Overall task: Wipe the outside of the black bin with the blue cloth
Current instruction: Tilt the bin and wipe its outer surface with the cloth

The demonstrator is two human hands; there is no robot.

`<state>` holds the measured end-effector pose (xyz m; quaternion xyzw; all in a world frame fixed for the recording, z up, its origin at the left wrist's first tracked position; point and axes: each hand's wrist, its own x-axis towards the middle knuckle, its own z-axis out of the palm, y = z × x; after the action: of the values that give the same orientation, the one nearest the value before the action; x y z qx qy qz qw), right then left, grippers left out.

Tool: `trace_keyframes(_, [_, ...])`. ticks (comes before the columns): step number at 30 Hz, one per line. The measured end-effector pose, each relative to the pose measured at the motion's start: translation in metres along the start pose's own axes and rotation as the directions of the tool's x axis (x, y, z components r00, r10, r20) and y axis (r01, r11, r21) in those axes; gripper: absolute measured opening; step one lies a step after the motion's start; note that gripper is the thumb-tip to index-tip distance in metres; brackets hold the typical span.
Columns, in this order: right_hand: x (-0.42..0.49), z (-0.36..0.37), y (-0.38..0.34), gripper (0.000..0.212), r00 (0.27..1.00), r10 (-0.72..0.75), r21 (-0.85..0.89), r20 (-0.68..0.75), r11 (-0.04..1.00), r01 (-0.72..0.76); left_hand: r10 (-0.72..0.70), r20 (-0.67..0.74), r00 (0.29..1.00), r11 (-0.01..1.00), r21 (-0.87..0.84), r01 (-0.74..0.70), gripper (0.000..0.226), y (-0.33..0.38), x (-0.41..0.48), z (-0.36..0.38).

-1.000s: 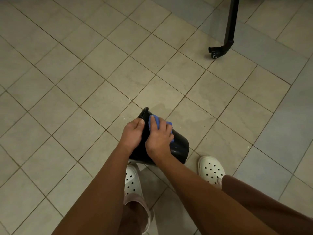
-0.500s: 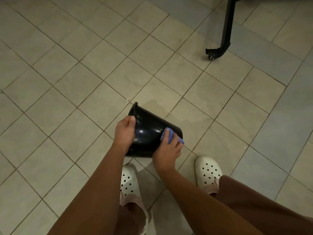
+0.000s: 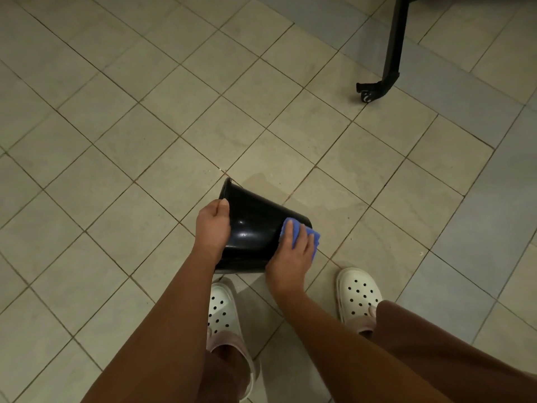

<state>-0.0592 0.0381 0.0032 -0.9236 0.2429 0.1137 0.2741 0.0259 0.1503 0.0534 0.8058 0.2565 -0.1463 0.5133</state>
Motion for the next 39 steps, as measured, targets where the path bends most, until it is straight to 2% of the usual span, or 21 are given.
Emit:
trace_keyframes(2, [-0.026, 0.012, -0.015, 0.094, 0.996, -0.079, 0.028, -0.042, 0.996, 0.080, -0.037, 0.011, 0.999, 0.999, -0.018, 0.037, 0.029, 0.001, 0.001, -0.001])
trace_keyframes(4, [-0.035, 0.018, -0.028, 0.100, 0.968, -0.246, -0.010, -0.058, 0.969, 0.245, -0.065, 0.027, 0.997, 0.998, -0.020, 0.066, 0.029, 0.002, 0.002, -0.002])
trace_keyframes(6, [-0.029, 0.018, -0.033, 0.098, 0.927, -0.375, -0.002, -0.026, 0.927, 0.375, -0.074, 0.035, 0.997, 0.997, -0.013, 0.074, 0.029, 0.002, 0.002, -0.003])
trace_keyframes(9, [-0.023, 0.013, -0.030, 0.094, 0.885, -0.464, 0.001, 0.025, 0.886, 0.464, -0.065, 0.020, 0.998, 0.998, 0.001, 0.065, 0.030, 0.002, 0.002, -0.001])
trace_keyframes(13, [-0.027, 0.014, 0.000, 0.082, 0.753, -0.652, -0.132, 0.089, 0.742, 0.657, -0.097, 0.002, 0.995, 0.995, 0.026, 0.097, 0.031, -0.001, 0.003, 0.001])
trace_keyframes(14, [-0.026, 0.014, 0.008, 0.082, 0.742, -0.665, -0.148, 0.090, 0.727, 0.670, -0.102, 0.014, 0.995, 0.994, 0.031, 0.102, 0.031, -0.001, 0.002, 0.002])
trace_keyframes(16, [-0.024, 0.015, 0.021, 0.088, 0.777, -0.625, -0.153, 0.073, 0.763, 0.628, -0.101, 0.035, 0.994, 0.994, 0.047, 0.099, 0.031, -0.001, 0.000, 0.004])
trace_keyframes(19, [-0.019, 0.012, 0.038, 0.095, 0.888, -0.460, -0.078, 0.021, 0.884, 0.460, -0.126, 0.039, 0.991, 0.991, 0.051, 0.124, 0.029, -0.003, -0.001, 0.004])
trace_keyframes(23, [0.000, 0.002, 0.041, 0.085, 0.968, -0.252, 0.007, -0.008, 0.968, 0.252, -0.140, 0.014, 0.990, 0.990, -0.009, 0.140, 0.029, -0.002, 0.001, 0.002])
trace_keyframes(26, [0.013, -0.003, 0.030, 0.081, 0.999, -0.002, 0.065, -0.048, 0.998, 0.006, -0.120, -0.009, 0.993, 0.993, -0.010, 0.120, 0.029, 0.001, 0.000, 0.002])
trace_keyframes(28, [0.008, 0.000, 0.024, 0.086, 0.998, 0.027, 0.068, -0.052, 0.997, -0.024, -0.121, -0.009, 0.993, 0.993, 0.005, 0.121, 0.028, 0.001, 0.001, 0.001])
trace_keyframes(32, [-0.029, 0.018, 0.021, 0.095, 0.970, -0.235, 0.025, -0.057, 0.971, 0.236, -0.190, -0.008, 0.982, 0.981, -0.032, 0.190, 0.027, 0.001, 0.004, -0.002])
trace_keyframes(34, [-0.041, 0.026, 0.018, 0.097, 0.909, -0.414, -0.072, -0.046, 0.909, 0.411, -0.237, 0.007, 0.972, 0.970, -0.049, 0.237, 0.026, 0.001, 0.004, -0.003])
trace_keyframes(36, [-0.043, 0.027, 0.011, 0.096, 0.817, -0.577, -0.153, 0.003, 0.807, 0.571, -0.277, 0.031, 0.960, 0.959, -0.061, 0.278, 0.026, 0.001, 0.003, -0.002])
trace_keyframes(37, [-0.041, 0.026, 0.006, 0.094, 0.788, -0.616, -0.165, 0.020, 0.775, 0.610, -0.286, 0.046, 0.957, 0.956, -0.059, 0.289, 0.027, 0.002, 0.002, -0.001])
trace_keyframes(39, [-0.032, 0.020, -0.007, 0.090, 0.793, -0.609, -0.130, 0.024, 0.784, 0.607, -0.274, 0.065, 0.959, 0.959, -0.057, 0.278, 0.027, 0.006, 0.001, 0.001])
